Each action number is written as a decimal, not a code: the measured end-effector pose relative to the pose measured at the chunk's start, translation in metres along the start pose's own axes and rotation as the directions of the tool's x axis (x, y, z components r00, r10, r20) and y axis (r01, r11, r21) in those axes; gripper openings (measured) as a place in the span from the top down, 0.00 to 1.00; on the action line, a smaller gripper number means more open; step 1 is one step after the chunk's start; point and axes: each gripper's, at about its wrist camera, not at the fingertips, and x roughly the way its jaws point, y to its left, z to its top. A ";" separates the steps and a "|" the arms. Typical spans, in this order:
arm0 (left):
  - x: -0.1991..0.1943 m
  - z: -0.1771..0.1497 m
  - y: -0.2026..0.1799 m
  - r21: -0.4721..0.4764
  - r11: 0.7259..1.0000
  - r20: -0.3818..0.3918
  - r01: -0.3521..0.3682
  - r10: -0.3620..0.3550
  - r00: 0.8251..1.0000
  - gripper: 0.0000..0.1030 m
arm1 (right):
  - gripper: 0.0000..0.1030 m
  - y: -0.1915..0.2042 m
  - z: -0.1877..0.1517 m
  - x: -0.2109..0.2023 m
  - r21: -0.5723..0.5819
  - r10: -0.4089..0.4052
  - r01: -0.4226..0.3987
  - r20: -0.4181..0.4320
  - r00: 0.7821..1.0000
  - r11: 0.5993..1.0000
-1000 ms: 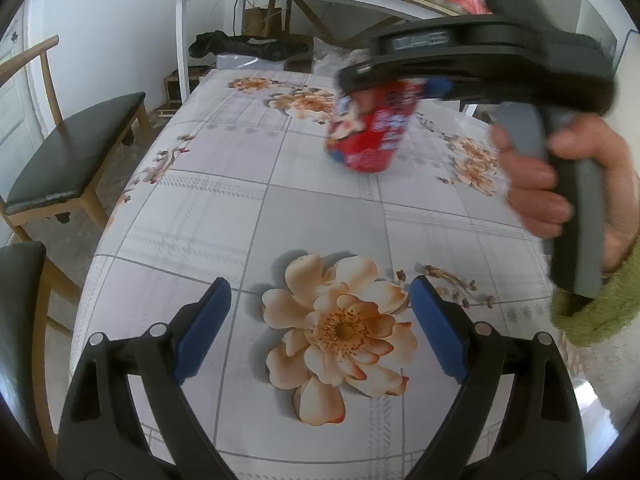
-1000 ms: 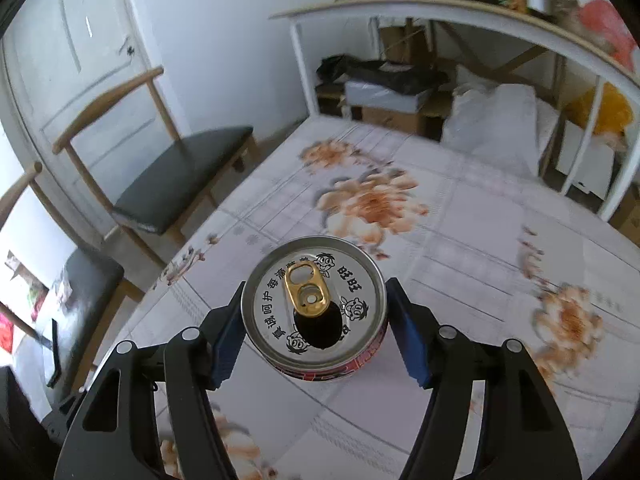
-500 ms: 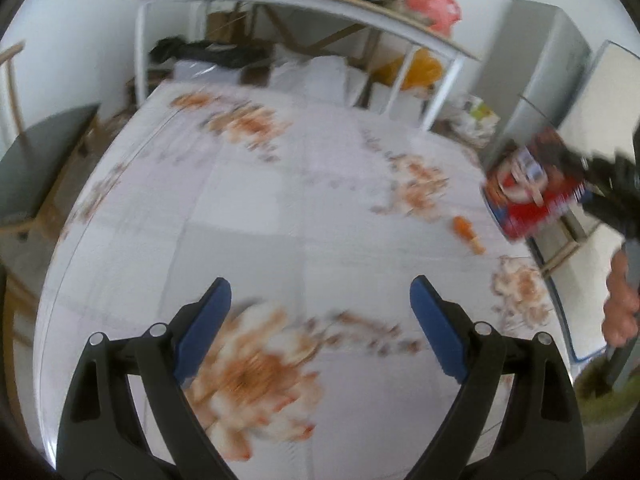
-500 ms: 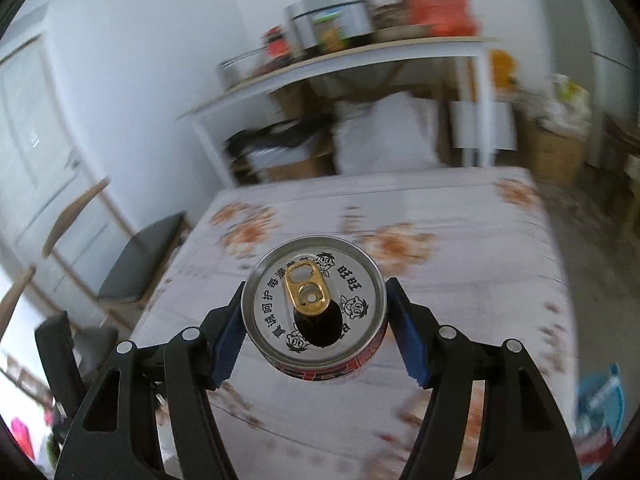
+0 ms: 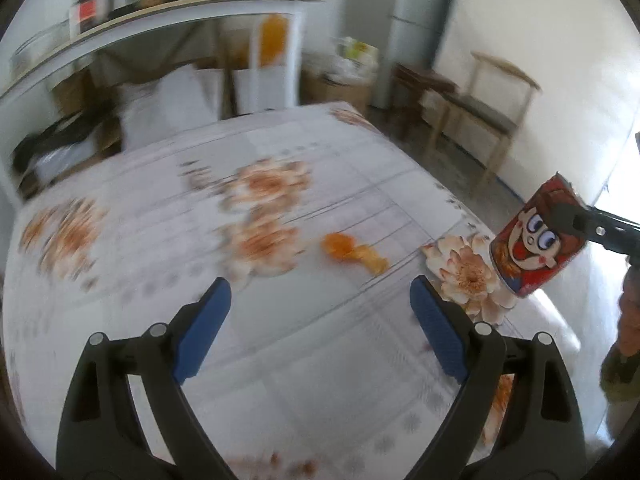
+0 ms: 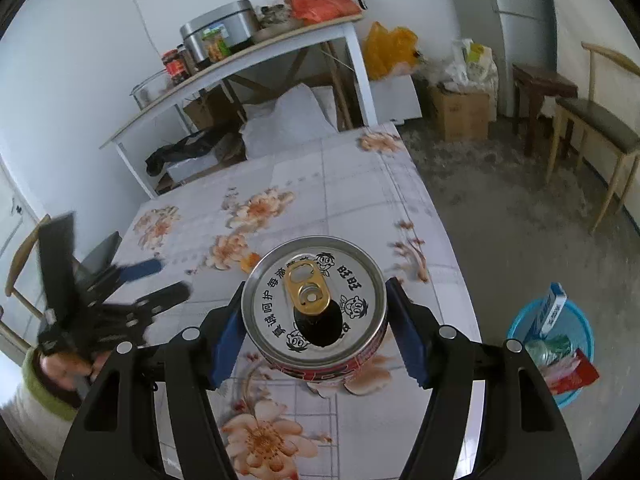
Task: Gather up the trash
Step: 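Grasp the orange peel on the table with the left gripper while the right gripper holds the can, then carry can and orange peel over the blue wastebasket and open both grippers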
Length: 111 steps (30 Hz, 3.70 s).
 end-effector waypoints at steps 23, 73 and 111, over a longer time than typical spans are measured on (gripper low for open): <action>0.097 0.021 -0.035 0.143 0.988 -0.119 0.066 -0.049 0.992 0.68 | 0.37 -0.023 -0.003 -0.006 0.067 0.068 -0.069 0.007 0.998 0.995; 0.065 0.050 -0.299 0.294 0.824 -0.290 0.485 -0.406 0.866 0.87 | 0.37 -0.301 -0.118 -0.130 0.647 -0.371 0.244 0.066 0.926 0.723; 0.160 0.056 -0.400 0.103 0.860 -0.404 0.499 -0.423 0.811 0.30 | 0.36 -0.386 -0.251 -0.104 0.809 -0.343 0.346 -0.192 0.920 0.474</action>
